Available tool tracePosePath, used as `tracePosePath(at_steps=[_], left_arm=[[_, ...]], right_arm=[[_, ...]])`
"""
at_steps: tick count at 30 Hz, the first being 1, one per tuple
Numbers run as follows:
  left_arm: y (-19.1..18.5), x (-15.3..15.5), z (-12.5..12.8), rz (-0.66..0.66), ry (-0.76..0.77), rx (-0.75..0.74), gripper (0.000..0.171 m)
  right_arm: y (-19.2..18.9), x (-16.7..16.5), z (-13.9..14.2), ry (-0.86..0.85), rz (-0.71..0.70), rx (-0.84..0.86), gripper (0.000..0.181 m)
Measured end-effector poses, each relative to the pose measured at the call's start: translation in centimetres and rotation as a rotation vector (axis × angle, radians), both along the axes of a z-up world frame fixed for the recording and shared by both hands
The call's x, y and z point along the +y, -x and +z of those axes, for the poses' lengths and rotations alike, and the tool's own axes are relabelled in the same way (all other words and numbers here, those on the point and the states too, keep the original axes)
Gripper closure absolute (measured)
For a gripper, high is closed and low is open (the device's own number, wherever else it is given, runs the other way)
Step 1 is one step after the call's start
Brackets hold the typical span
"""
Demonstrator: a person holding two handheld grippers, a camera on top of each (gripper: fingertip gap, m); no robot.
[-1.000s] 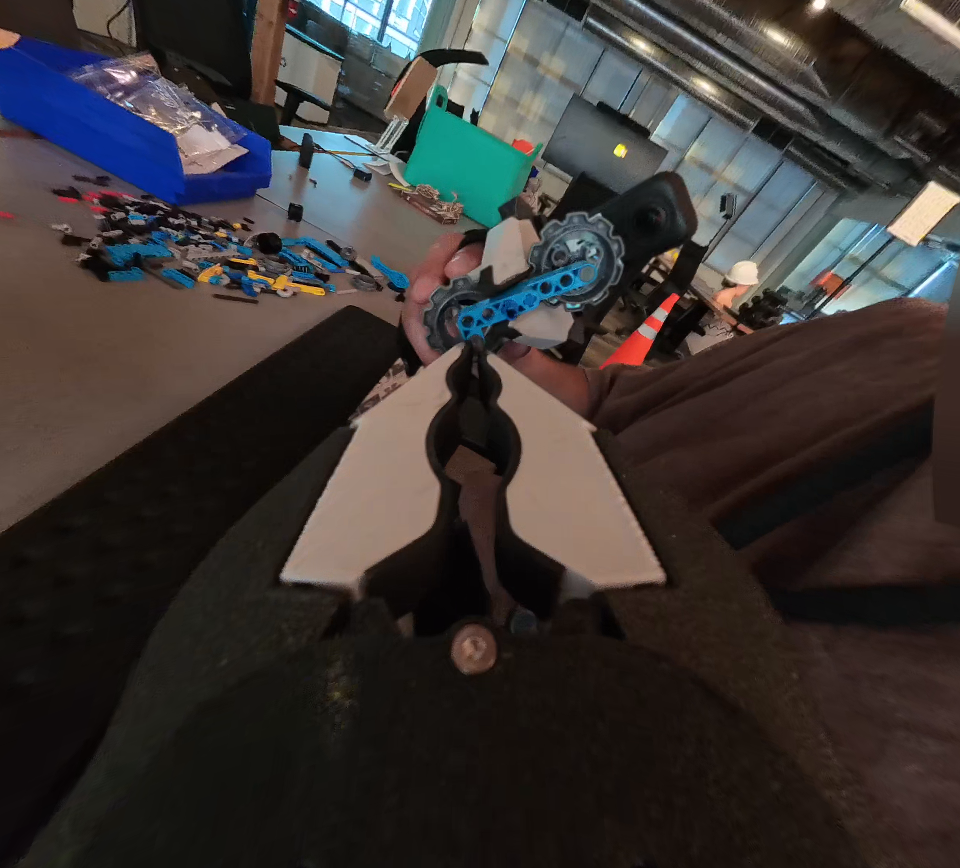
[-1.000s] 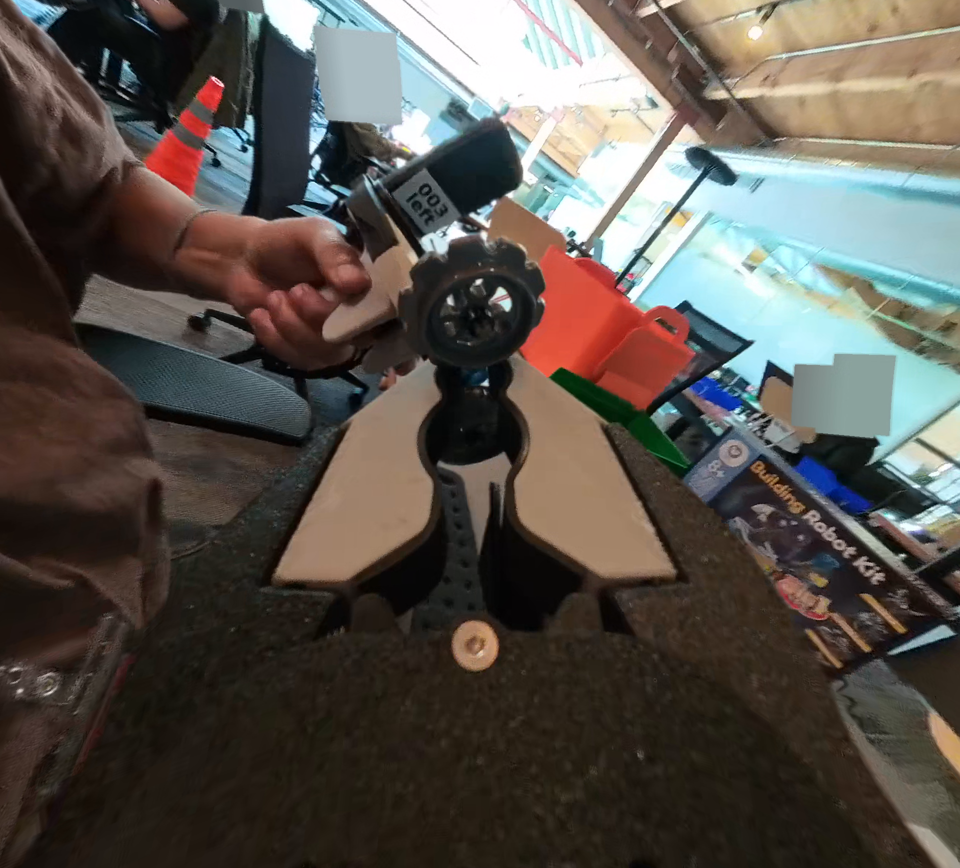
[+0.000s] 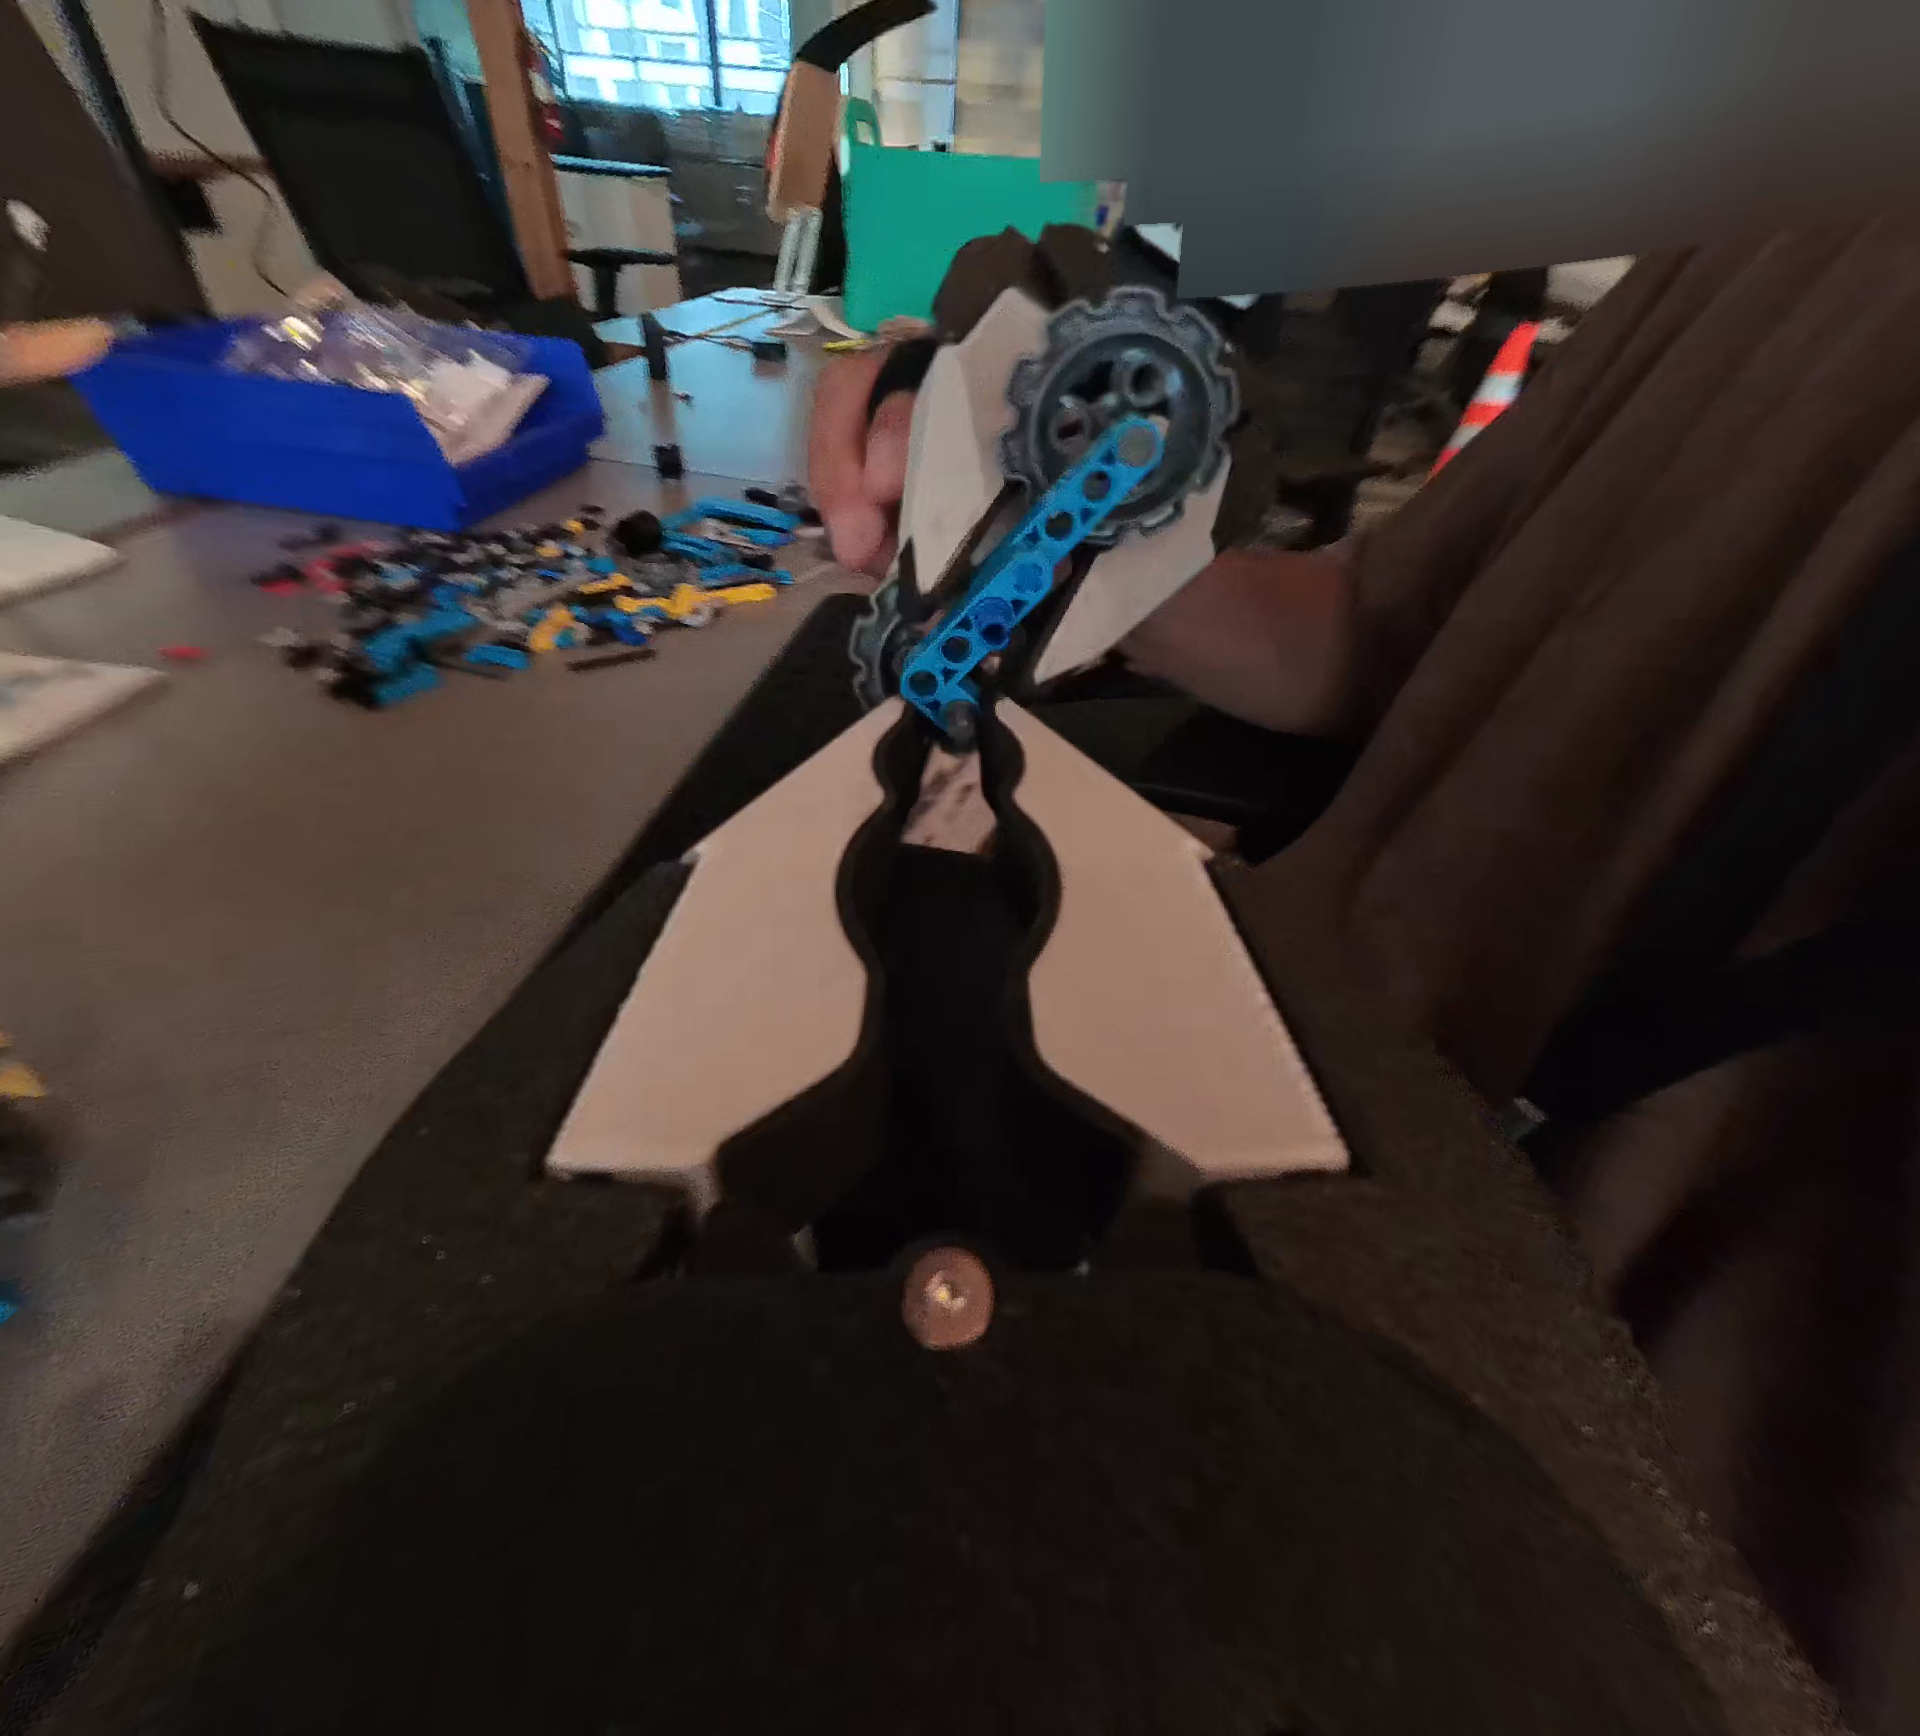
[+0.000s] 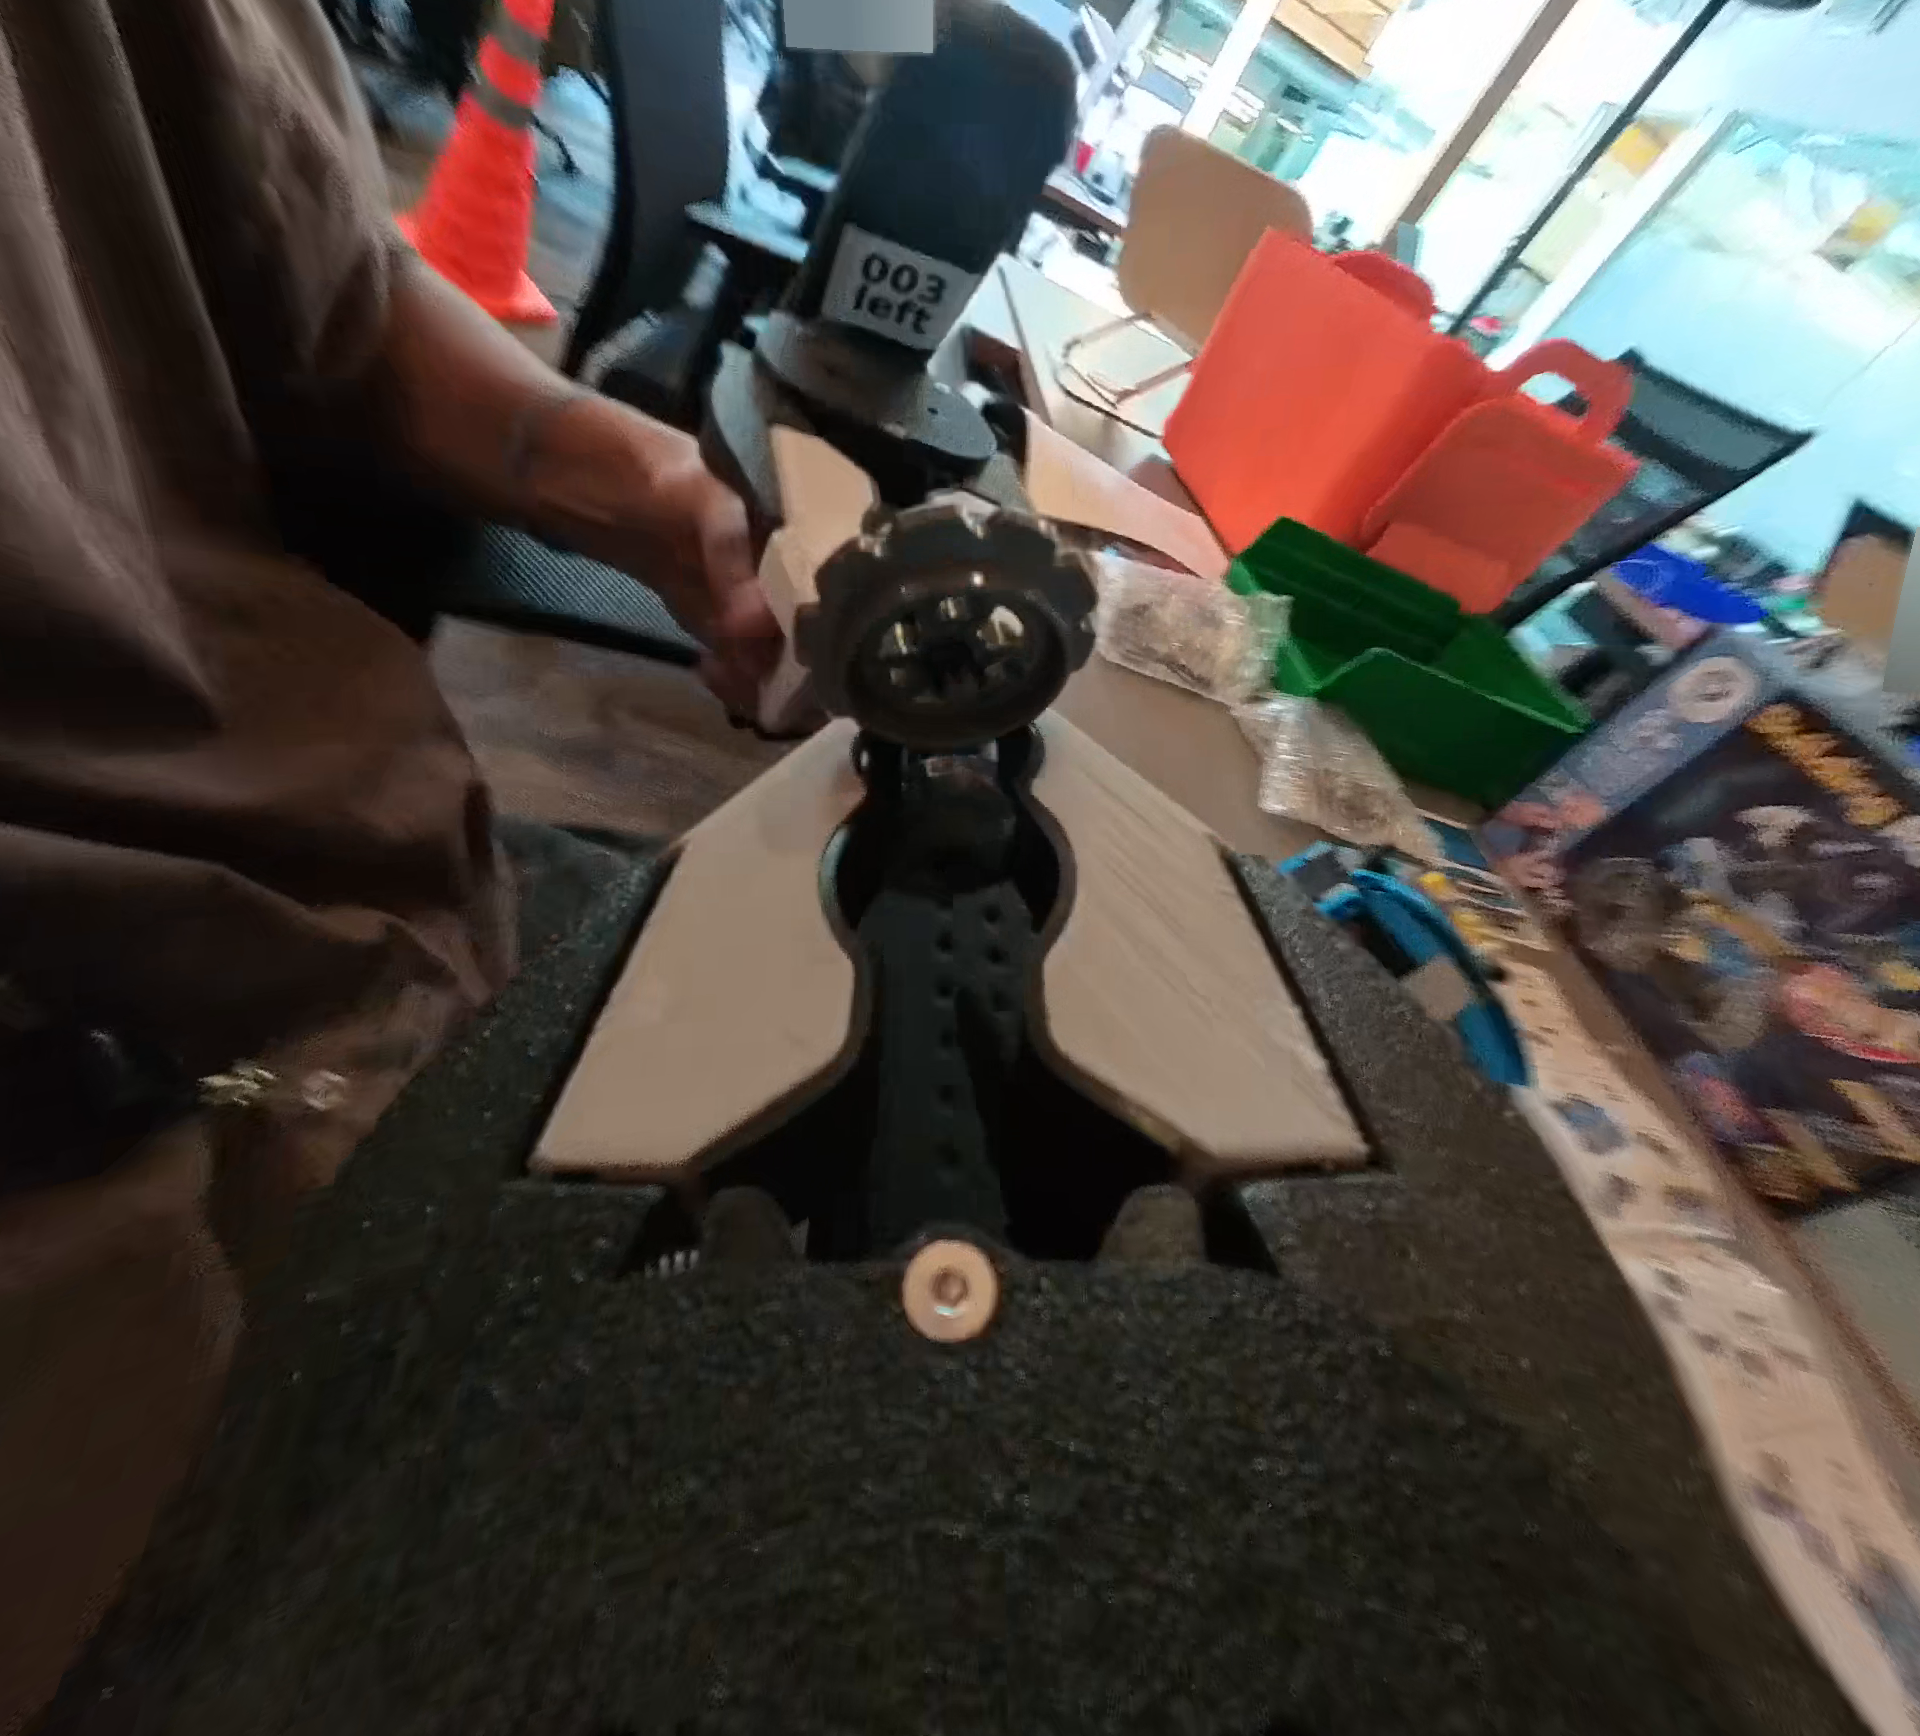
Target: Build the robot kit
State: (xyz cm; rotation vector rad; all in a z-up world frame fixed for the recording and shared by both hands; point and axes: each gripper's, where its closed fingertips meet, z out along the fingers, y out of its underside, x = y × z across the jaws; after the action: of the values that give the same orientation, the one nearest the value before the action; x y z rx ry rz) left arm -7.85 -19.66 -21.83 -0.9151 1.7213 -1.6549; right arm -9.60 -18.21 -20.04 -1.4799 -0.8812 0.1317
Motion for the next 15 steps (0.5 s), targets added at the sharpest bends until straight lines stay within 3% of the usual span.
tracePosePath(at_steps=[1, 5, 7, 11, 15], left_arm=[[0.0, -0.2, -0.4, -0.025, 0.054, 0.025, 0.163], [-0.2, -0.2, -1.4, -0.065, 0.201, 0.073, 0.165], [-0.4, 0.3, -1.5, -0.052, 0.231, 0.080, 0.165], [-0.4, 2.0, -1.0, -0.031, 0.354, 0.100, 0.167], [-0.4, 2.4, -1.0, -0.061, 0.497, 0.149, 0.167]], right_arm=[[-0.1, 0.0, -0.4, -0.021, -0.029, -0.053, 0.164], [-0.6, 0.2, -1.5, 0.064, -0.054, -0.057, 0.162], [-1.3, 0.7, -1.7, 0.098, -0.068, 0.000, 0.126], [-2.6, 0.8, -2.3, 0.129, -0.119, -0.024, 0.130], [-2.4, 0.7, -2.4, 0.187, -0.048, 0.186, 0.133]])
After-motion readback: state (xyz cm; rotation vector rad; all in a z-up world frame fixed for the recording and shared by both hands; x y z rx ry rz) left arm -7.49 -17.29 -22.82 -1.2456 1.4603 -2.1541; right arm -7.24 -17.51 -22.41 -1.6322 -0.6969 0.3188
